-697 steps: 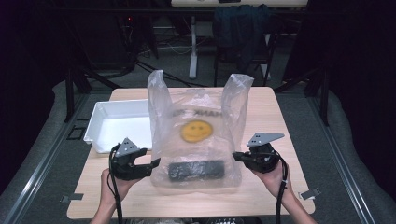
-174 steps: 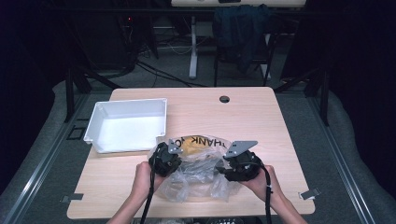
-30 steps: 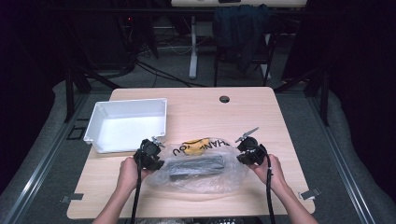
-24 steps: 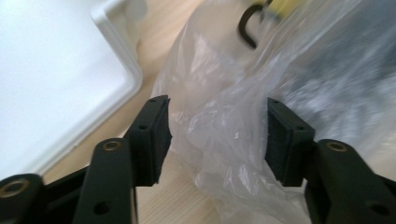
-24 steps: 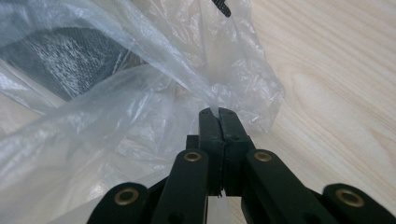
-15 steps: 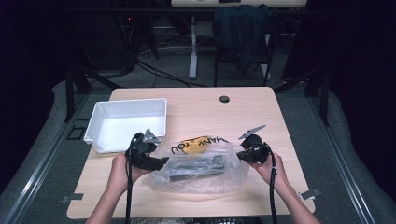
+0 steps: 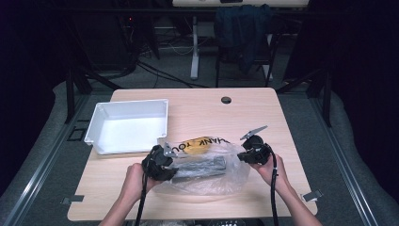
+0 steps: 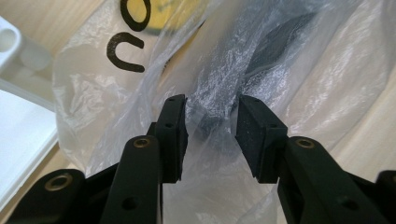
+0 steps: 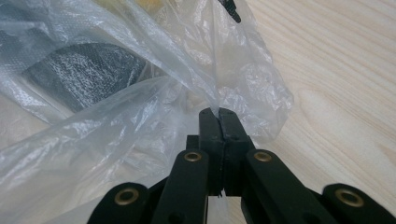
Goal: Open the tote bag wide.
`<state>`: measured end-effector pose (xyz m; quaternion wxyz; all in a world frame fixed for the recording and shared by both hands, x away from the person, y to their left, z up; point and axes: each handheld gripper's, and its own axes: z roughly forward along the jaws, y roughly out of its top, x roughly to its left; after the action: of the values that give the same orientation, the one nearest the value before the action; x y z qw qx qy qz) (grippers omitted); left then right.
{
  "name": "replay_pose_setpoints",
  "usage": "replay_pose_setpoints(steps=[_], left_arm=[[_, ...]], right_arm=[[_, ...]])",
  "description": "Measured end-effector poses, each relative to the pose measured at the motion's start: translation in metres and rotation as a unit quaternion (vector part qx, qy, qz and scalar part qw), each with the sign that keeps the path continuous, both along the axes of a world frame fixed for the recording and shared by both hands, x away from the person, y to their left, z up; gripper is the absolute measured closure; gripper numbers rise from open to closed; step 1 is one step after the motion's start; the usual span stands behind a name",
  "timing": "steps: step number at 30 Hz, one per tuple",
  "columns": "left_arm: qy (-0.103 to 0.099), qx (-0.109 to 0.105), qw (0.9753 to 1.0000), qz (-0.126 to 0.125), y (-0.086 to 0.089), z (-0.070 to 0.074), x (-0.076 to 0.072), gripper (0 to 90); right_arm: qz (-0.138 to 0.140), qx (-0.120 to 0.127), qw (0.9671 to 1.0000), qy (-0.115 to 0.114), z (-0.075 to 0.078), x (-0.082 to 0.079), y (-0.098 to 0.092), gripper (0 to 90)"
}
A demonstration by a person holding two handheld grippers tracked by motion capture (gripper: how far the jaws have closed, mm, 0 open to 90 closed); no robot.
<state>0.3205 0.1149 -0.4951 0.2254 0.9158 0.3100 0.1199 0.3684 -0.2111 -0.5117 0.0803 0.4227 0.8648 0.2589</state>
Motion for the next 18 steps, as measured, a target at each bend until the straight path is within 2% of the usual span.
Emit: replay_pose_setpoints(steps=[5, 9, 10, 12, 13, 16, 17, 18], left_arm=[[-0.005, 0.019, 0.9998, -0.004, -0.005, -0.007, 0.0, 67.5], [-0.009, 0.024, 0.9996, -0.012, -0.007, -0.01, -0.002, 86.7], [-0.01, 0.029, 0.9994, -0.018, -0.008, -0.009, -0.003, 89.1], [0.005, 0.018, 0.9992, -0.036, -0.006, -0.008, -0.005, 90.0], [0.009, 0.014, 0.999, -0.042, -0.005, -0.008, -0.007, 90.0], [0.03, 0.003, 0.9972, -0.069, -0.002, -0.008, -0.012, 90.0], [0.036, -0.002, 0.9964, -0.076, -0.001, -0.009, -0.014, 90.0], [0.044, -0.008, 0.9955, -0.084, 0.001, -0.009, -0.016, 90.0]], right_arm=[[-0.003, 0.001, 1.0, 0.003, -0.004, 0.003, 0.001, 89.6], [-0.001, 0.002, 1.0, 0.009, -0.004, 0.004, 0.0, 89.6], [-0.005, 0.003, 1.0, 0.006, -0.004, 0.004, 0.0, 89.6], [-0.007, 0.01, 0.9999, 0.004, -0.005, 0.005, -0.001, 89.6], [-0.009, 0.006, 0.9999, 0.006, -0.006, 0.006, -0.001, 89.6], [-0.013, 0.011, 0.9998, 0.009, -0.009, 0.01, -0.002, 89.6], [-0.015, 0.002, 0.9998, 0.01, -0.01, 0.012, -0.003, 89.6], [-0.022, 0.012, 0.9997, 0.006, -0.013, 0.013, -0.003, 89.6]])
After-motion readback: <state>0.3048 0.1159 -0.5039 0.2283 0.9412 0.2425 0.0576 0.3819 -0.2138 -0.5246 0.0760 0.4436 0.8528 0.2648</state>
